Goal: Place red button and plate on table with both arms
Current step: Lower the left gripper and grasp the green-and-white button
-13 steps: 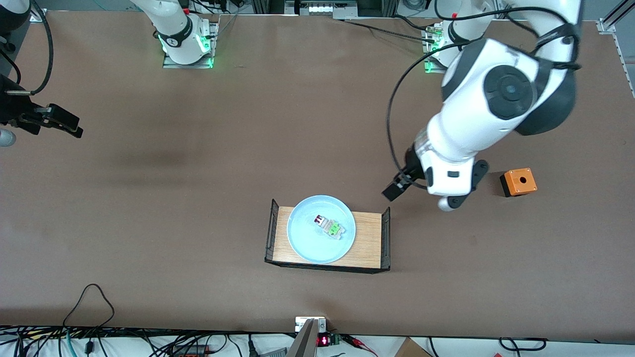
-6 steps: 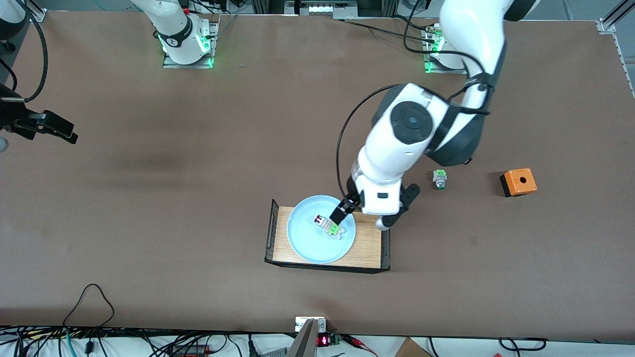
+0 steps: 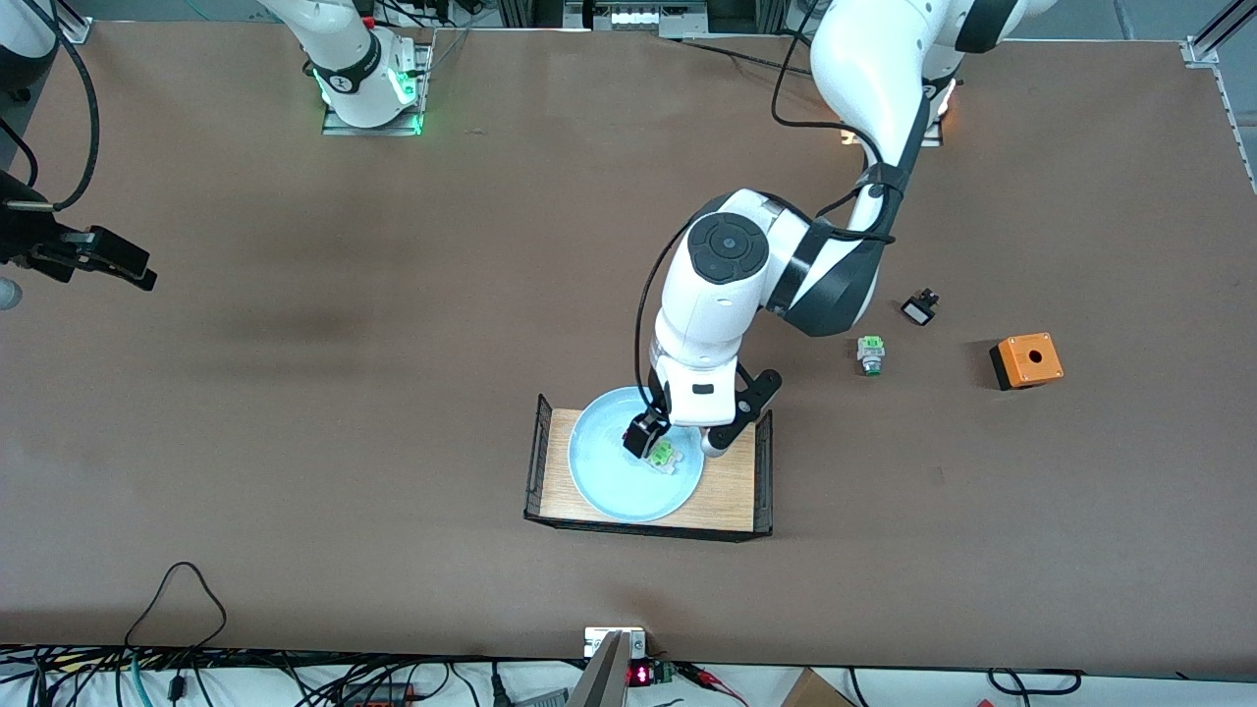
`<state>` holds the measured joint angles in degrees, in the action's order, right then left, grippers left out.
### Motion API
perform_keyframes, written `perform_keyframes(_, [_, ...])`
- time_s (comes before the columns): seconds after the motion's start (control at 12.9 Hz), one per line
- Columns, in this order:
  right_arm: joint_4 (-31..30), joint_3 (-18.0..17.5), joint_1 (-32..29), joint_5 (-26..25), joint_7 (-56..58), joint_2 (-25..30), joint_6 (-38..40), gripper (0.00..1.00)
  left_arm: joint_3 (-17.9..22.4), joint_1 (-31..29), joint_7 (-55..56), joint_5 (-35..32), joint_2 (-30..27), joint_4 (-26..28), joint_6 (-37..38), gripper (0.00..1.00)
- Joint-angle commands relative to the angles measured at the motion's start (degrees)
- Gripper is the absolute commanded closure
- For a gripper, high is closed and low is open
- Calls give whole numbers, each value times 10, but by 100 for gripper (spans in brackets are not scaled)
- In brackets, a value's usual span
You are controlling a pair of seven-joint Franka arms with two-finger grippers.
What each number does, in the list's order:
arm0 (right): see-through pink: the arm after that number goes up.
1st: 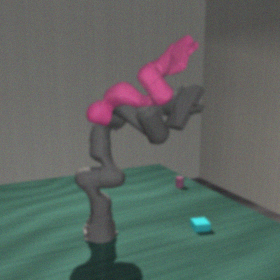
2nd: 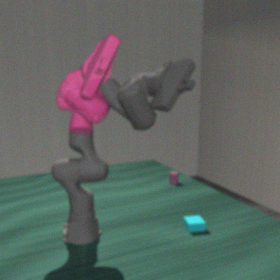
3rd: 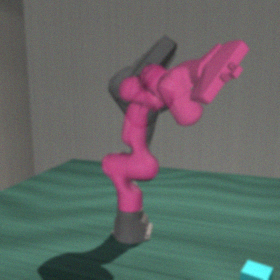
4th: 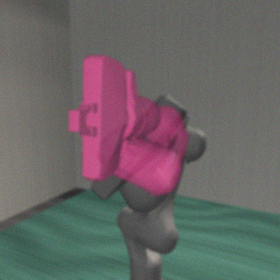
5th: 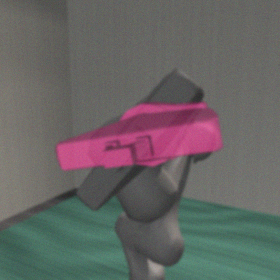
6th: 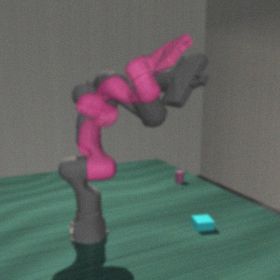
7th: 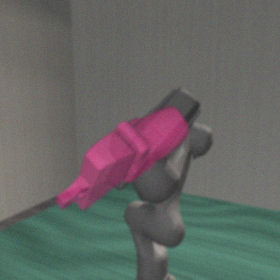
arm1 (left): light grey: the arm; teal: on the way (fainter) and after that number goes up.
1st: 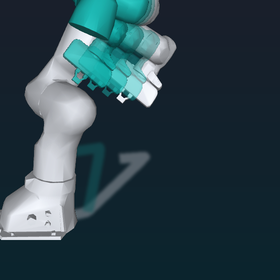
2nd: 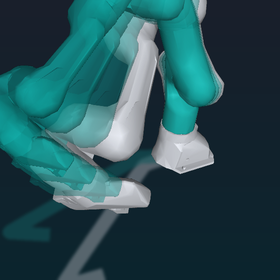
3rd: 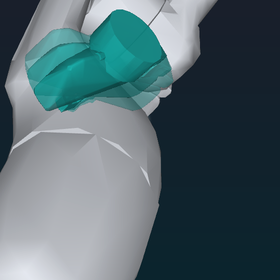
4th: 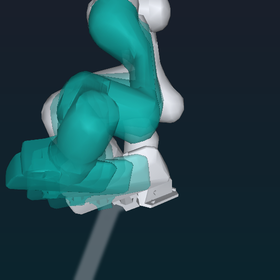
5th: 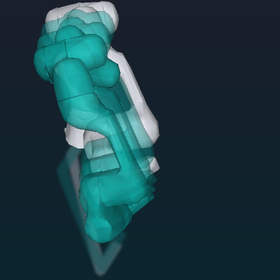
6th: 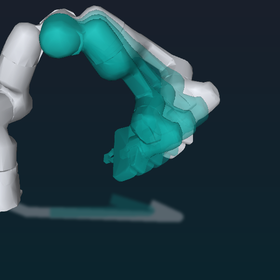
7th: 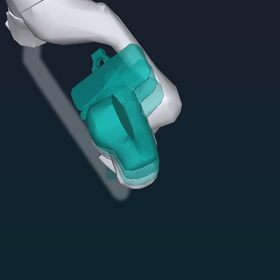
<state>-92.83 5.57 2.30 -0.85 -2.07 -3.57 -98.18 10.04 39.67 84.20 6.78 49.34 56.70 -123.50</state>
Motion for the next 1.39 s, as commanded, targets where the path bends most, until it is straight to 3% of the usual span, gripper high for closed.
perform_keyframes(0.0, [4,-1,-5,7,-3,-6,-13,0,30,20,37,-9,31,-34,-25,0])
perform_keyframes(0.46, [5,1,-12,10,-2,-5,-13,0,33,24,38,-8,49,-35,-27,0])
perform_keyframes(0.62, [5,2,-13,14,-1,-6,-13,0,33,24,42,-8,56,-35,-27,5])
perform_keyframes(0.85, [5,2,-13,16,4,-7,-14,0,36,24,61,-8,61,-44,-33,25])
perform_keyframes(1.31, [5,0,-9,15,-4,-7,-8,0,45,33,75,-9,61,-44,-26,76])
